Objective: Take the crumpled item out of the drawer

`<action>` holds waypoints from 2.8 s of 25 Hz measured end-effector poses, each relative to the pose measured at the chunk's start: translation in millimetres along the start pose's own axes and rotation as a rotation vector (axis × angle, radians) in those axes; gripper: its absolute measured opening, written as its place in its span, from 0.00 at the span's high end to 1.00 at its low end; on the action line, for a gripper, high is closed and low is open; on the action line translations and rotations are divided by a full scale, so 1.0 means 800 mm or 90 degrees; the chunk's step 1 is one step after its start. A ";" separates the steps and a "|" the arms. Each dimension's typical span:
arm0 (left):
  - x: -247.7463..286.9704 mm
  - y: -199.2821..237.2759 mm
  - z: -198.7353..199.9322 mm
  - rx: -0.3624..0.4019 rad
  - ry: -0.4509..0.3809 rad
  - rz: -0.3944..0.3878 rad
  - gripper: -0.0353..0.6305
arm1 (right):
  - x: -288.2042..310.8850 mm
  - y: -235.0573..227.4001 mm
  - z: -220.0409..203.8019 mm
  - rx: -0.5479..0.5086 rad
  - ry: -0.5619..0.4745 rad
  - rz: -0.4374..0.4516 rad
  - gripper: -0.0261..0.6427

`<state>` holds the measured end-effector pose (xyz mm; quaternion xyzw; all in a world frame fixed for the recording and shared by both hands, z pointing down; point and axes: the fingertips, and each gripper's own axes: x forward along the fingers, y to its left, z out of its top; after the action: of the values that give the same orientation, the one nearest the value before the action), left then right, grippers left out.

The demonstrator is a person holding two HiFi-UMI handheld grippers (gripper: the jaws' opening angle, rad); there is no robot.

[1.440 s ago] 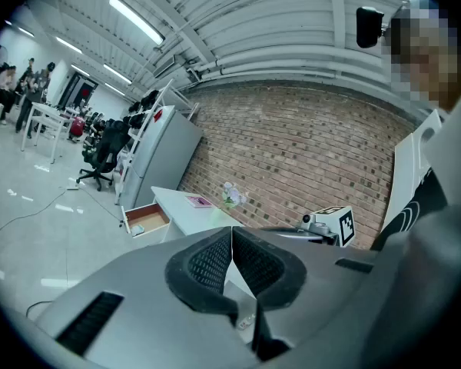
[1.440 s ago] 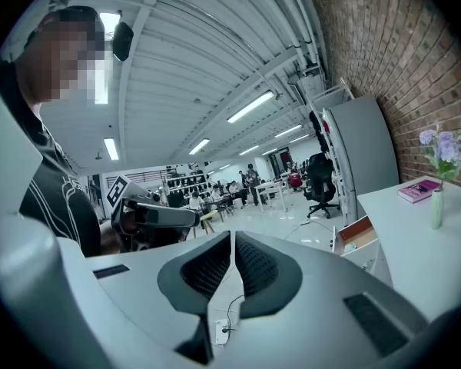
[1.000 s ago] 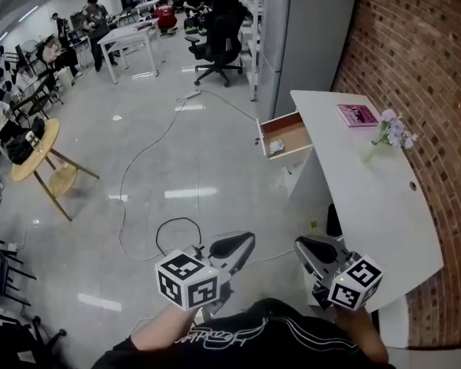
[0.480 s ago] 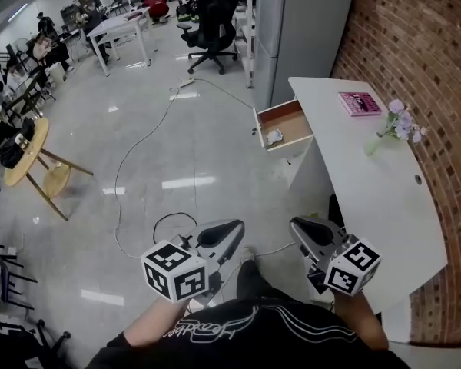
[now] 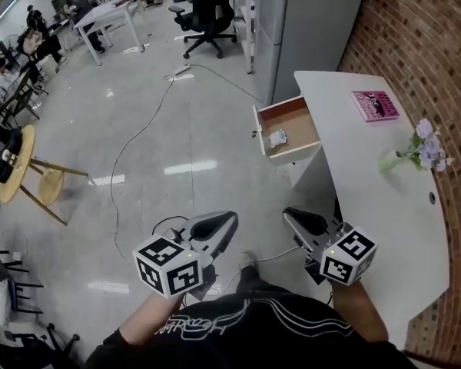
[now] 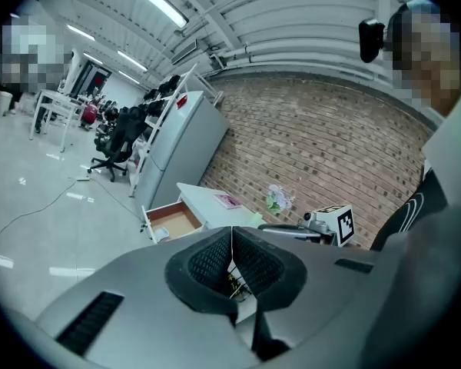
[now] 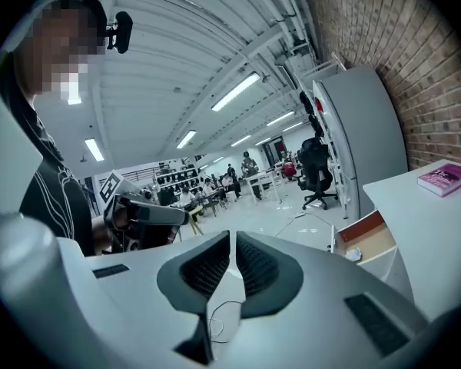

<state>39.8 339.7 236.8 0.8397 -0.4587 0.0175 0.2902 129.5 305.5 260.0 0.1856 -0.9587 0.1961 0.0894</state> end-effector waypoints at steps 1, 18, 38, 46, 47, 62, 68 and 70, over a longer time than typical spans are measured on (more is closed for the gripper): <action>0.018 0.015 0.010 0.000 0.004 0.002 0.91 | 0.013 -0.020 0.007 0.003 0.002 0.002 0.88; 0.165 0.116 0.096 0.033 0.030 -0.030 0.91 | 0.111 -0.175 0.067 0.010 0.016 0.002 0.88; 0.328 0.312 0.141 0.014 0.136 -0.081 0.91 | 0.258 -0.400 0.057 0.079 0.081 -0.151 0.88; 0.395 0.414 0.123 -0.014 0.198 -0.090 0.91 | 0.331 -0.502 0.019 0.094 0.157 -0.217 0.80; 0.402 0.428 0.120 -0.014 0.207 -0.087 0.91 | 0.341 -0.514 0.013 0.098 0.166 -0.225 0.76; 0.494 0.563 0.087 -0.075 0.272 -0.097 0.91 | 0.431 -0.683 -0.110 0.137 0.363 -0.311 0.63; 0.522 0.594 0.074 -0.075 0.292 -0.103 0.91 | 0.446 -0.737 -0.160 0.157 0.435 -0.329 0.62; 0.531 0.603 0.074 -0.076 0.289 -0.105 0.91 | 0.447 -0.751 -0.180 0.173 0.454 -0.337 0.62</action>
<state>-104.9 -211.3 540.3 0.8303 -0.3116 0.1550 0.4353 50.9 -263.2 684.2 0.3549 -0.7535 0.3420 0.4351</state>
